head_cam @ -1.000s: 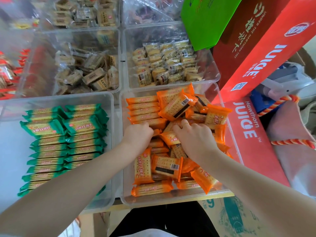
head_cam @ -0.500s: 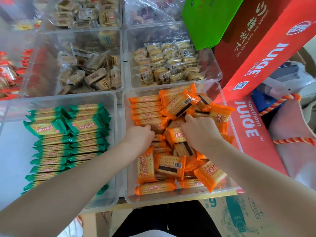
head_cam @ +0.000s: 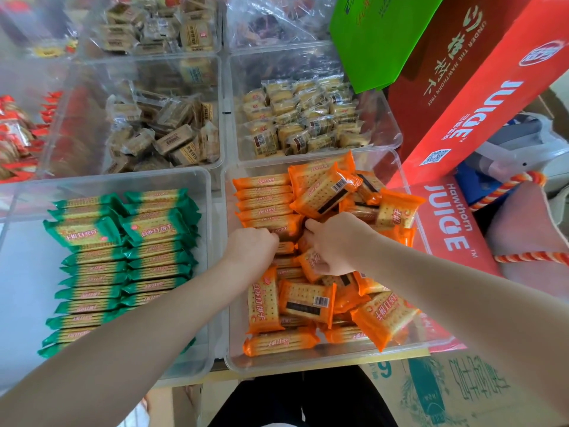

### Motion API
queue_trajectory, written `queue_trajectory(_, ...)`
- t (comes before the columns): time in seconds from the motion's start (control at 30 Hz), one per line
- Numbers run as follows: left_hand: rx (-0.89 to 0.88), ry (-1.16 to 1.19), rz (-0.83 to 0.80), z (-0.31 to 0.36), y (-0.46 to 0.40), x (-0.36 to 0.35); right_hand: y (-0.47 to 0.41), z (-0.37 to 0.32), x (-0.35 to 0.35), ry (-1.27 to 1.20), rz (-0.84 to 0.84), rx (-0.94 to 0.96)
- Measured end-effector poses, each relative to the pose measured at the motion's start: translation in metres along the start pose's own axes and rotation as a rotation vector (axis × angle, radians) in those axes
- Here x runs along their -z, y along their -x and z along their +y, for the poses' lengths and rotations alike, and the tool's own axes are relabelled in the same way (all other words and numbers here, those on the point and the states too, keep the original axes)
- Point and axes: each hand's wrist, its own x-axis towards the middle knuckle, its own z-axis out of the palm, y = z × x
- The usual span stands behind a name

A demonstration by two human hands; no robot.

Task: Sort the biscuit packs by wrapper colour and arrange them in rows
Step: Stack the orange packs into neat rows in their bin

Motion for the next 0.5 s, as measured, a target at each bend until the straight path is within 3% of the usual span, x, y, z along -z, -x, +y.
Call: queue_trajectory(0.5, -0.009, -0.072, 0.003, 0.014, -0.011, -0.002, 0.016, 0.014, -0.008, -0.025, 0.075, -0.134)
